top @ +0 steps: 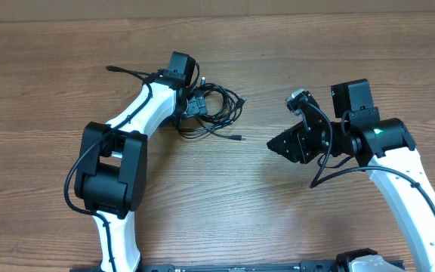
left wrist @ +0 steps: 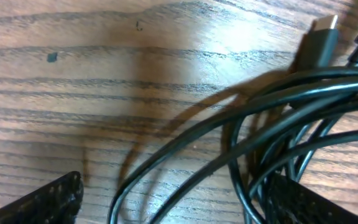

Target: Untangle cables

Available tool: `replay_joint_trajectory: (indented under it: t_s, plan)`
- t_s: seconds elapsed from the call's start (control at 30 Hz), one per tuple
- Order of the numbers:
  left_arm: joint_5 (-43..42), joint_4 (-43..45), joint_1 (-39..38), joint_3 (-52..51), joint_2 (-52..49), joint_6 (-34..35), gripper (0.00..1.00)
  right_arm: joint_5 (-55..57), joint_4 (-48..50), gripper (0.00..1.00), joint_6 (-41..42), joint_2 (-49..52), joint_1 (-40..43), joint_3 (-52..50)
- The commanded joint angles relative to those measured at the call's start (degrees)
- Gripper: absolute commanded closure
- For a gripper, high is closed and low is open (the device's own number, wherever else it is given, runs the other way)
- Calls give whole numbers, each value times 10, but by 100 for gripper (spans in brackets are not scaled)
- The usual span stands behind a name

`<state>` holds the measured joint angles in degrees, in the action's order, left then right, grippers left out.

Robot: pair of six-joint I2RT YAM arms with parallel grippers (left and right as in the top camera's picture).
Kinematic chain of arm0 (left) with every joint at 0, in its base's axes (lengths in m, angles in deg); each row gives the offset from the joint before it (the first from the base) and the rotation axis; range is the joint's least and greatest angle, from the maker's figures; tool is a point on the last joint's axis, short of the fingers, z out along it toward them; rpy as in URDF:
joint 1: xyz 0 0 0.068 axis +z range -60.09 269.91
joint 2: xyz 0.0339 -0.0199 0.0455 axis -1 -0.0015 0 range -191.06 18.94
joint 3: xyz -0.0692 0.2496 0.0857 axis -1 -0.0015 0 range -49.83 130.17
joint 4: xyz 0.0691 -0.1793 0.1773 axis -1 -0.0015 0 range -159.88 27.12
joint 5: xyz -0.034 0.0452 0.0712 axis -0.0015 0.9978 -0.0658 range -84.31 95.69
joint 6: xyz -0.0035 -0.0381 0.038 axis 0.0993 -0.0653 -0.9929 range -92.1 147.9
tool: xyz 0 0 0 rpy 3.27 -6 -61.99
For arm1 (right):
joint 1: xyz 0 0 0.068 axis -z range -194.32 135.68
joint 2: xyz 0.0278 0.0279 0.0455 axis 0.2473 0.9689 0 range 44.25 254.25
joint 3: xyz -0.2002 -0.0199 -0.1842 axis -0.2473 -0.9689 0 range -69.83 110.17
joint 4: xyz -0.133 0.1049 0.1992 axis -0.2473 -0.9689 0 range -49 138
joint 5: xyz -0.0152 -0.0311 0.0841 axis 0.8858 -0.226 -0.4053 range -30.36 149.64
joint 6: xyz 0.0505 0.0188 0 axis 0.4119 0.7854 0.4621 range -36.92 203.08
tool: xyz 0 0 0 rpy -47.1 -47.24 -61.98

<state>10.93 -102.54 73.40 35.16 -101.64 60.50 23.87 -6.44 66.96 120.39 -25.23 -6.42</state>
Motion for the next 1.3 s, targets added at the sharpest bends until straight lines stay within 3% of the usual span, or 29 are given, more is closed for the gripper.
replay_joint_trajectory:
  t_s: [0.0,0.2,0.6,1.27]
  plan:
    - [-9,-9,-3,-6,-14,-3,9,-4,4,53,4,0,-3,3]
    - [-76,-12,4,3,-10,-5,9,-4,4,53,9,0,-3,3]
    - [-113,-10,20,4,12,-28,4,-4,4,53,10,0,-3,3]
    - [-33,-23,24,3,44,-33,0,-4,4,53,10,0,-3,3]
